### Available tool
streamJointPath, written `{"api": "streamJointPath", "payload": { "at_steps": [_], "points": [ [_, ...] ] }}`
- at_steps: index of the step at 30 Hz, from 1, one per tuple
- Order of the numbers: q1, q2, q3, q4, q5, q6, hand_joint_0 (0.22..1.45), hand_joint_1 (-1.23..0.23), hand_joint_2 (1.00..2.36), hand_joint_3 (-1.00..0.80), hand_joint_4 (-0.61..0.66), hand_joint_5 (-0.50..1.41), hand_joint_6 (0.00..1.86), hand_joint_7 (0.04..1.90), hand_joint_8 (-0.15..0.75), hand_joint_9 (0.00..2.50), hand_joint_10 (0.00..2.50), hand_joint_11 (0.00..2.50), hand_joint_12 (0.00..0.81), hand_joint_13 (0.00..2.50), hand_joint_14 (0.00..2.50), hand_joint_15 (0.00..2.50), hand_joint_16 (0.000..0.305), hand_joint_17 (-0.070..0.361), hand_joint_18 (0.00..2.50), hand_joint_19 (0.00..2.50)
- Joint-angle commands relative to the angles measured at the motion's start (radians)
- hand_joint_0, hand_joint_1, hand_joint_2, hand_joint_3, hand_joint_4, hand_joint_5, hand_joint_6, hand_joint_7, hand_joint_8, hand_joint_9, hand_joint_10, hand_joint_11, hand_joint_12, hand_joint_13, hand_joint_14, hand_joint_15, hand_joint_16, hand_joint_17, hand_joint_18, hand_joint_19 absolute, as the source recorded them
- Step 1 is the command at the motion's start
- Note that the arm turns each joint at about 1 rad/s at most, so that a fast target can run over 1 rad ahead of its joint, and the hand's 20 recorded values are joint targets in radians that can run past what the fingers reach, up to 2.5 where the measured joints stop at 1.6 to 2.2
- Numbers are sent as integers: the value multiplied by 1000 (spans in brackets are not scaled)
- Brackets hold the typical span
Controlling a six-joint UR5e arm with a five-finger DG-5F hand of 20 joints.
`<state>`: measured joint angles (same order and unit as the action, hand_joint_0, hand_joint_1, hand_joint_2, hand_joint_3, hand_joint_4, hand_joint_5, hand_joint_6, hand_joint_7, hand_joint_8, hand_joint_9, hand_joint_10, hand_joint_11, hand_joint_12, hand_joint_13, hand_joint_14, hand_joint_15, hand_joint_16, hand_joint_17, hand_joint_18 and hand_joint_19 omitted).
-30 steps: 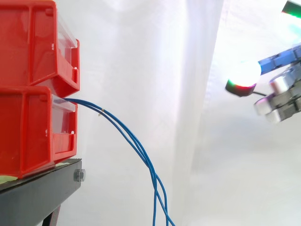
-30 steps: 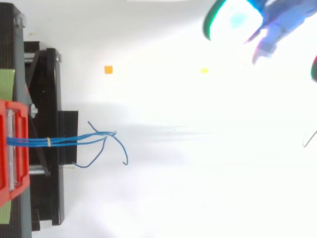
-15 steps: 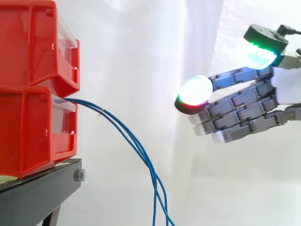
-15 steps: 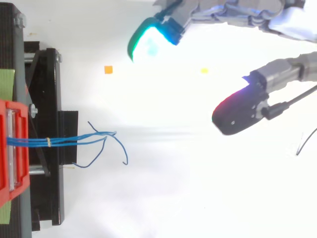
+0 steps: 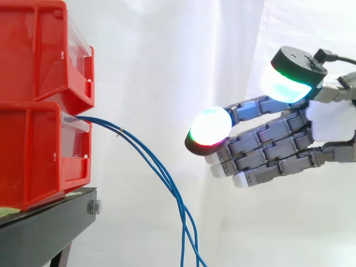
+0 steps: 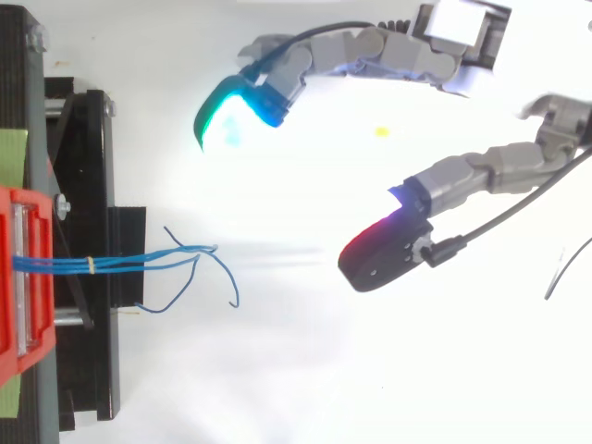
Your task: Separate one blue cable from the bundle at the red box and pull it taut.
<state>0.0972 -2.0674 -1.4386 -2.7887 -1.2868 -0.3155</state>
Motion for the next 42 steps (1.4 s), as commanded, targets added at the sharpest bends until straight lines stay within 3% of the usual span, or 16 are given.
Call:
{"api": "streamJointPath", "payload": {
  "at_steps": [1, 3, 11, 12, 17, 18, 24, 32, 37, 42],
  "points": [
    [6, -19, 3, 8, 0, -2, 468, -752, 1000, -500, 181, -278, 501, 660, 304, 267, 1, 90, 341, 216, 0, 38, 42, 94, 83, 114],
    [9, -37, 7, 28, -2, 4, 470, -754, 1000, -500, 189, -274, 501, 662, 311, 289, 2, 93, 344, 235, 0, 43, 42, 94, 97, 115],
    [13, -39, 7, 57, 20, -2, 488, -743, 1000, -500, 199, -268, 501, 673, 315, 346, 3, 143, 343, 305, 2, 77, 40, 90, 166, 128],
    [15, -71, 17, 74, 20, -2, 490, -743, 1000, -500, 200, -267, 502, 673, 316, 349, 3, 148, 344, 325, 2, 85, 40, 90, 178, 139],
    [9, -115, 41, 93, 9, 9, 497, -740, 1000, -500, 209, -265, 501, 679, 324, 386, 4, 182, 351, 397, 3, 119, 39, 88, 251, 149],
    [4, -146, 84, 95, -20, 29, 497, -741, 1000, -500, 211, -264, 501, 683, 323, 390, 6, 191, 351, 412, 6, 129, 39, 87, 264, 155],
    [2, -161, 92, 97, -28, 35, 500, -734, 1000, -500, 220, -259, 501, 687, 326, 412, 5, 211, 352, 452, 5, 152, 39, 87, 302, 173],
    [15, -171, 92, 104, -31, 46, 496, -686, 1000, -500, 234, -249, 502, 709, 342, 468, 5, 262, 363, 504, 6, 196, 40, 89, 349, 210],
    [21, -171, 92, 95, -39, 124, 498, -654, 1000, -500, 242, -242, 502, 717, 347, 511, 6, 285, 364, 530, 7, 212, 39, 89, 365, 221],
    [15, -181, 92, 97, -42, 141, 503, -632, 1000, -500, 255, -233, 502, 724, 349, 544, 6, 305, 366, 569, 8, 231, 39, 89, 402, 239]
  ]
}}
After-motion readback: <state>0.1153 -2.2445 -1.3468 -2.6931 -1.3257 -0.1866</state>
